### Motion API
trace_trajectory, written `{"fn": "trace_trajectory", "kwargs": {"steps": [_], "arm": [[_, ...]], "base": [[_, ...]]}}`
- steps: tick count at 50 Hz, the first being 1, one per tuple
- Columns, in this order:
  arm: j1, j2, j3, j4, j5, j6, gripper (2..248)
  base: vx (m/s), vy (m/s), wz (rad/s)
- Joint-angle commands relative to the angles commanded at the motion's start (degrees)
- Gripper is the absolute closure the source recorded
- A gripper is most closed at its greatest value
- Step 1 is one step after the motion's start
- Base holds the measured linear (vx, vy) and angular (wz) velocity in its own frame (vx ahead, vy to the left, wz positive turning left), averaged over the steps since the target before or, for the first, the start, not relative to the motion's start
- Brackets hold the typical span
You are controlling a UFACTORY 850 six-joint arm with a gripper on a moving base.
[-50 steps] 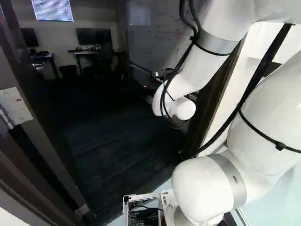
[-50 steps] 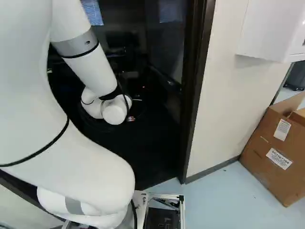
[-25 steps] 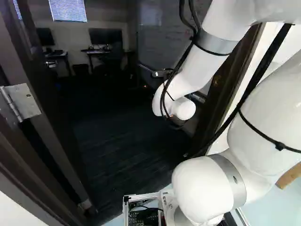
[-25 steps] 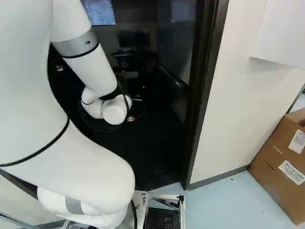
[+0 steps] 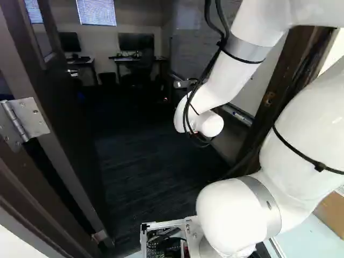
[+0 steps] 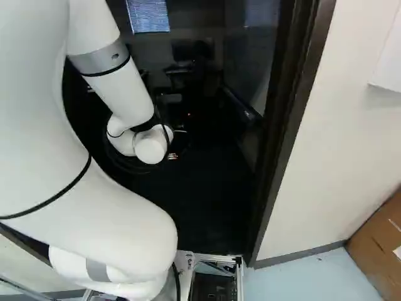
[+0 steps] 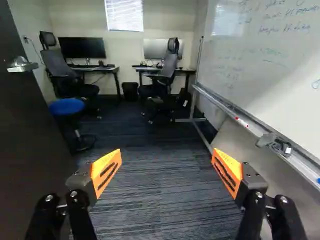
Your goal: Open the door and move inside
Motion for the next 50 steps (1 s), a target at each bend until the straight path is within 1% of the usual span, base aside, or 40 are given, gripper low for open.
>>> {"fn": "trace_trajectory", "kwargs": {"steps": [50], "arm": [[0.0, 0.0, 0.0, 0.0, 0.0, 0.0, 3]], "base": [[0.143, 0.044, 0.208]]}}
